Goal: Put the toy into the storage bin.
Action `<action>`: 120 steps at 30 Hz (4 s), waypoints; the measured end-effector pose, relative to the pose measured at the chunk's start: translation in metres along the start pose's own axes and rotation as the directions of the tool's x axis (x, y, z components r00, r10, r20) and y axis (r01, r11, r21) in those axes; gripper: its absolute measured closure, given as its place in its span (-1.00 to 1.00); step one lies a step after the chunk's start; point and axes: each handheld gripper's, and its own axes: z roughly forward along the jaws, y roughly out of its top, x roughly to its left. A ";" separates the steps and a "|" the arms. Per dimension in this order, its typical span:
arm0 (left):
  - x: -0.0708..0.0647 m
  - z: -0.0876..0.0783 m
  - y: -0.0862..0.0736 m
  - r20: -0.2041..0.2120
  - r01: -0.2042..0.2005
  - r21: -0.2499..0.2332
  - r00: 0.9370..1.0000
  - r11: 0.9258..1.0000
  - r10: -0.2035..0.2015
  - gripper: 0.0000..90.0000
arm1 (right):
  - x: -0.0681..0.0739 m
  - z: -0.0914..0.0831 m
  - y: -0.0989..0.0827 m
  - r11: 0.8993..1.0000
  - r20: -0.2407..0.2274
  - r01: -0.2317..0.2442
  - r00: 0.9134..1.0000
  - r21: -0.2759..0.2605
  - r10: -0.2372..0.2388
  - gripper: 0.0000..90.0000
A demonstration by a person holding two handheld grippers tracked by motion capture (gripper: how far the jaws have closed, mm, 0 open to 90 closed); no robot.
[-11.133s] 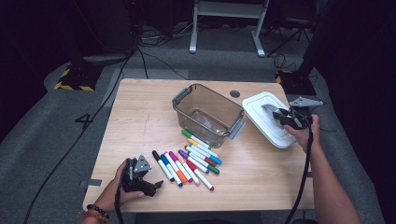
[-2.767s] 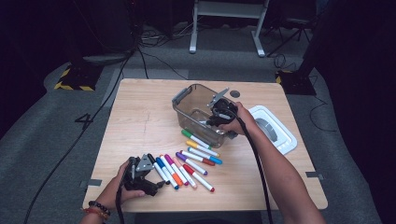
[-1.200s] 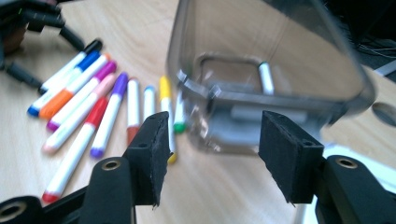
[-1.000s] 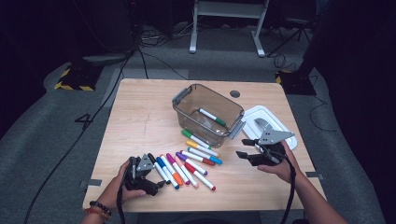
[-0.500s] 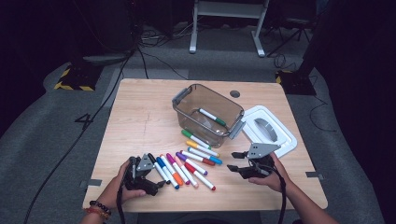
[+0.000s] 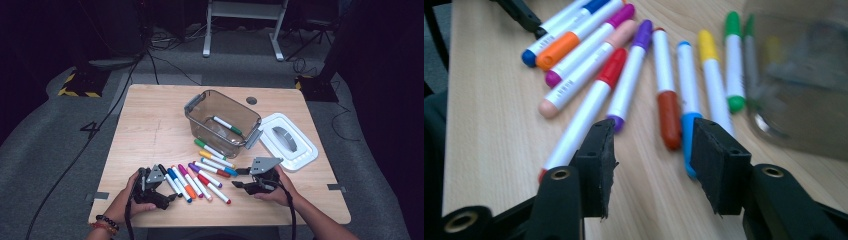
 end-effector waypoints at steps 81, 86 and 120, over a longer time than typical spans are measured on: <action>0.000 0.008 0.009 -0.055 0.059 -0.004 0.997 0.998 -0.059 -0.99 | -0.007 -0.041 0.058 0.991 0.046 0.014 0.999 -0.130 -0.009 0.65; -0.001 0.008 0.010 -0.055 0.061 -0.004 0.997 0.998 -0.061 -0.99 | -0.014 -0.051 0.066 0.991 0.082 -0.004 0.997 -0.137 0.016 0.65; 0.000 0.008 0.009 -0.051 0.060 -0.005 0.997 0.998 -0.060 -0.99 | -0.095 -0.047 0.146 0.984 0.194 -0.055 0.977 -0.172 0.088 0.65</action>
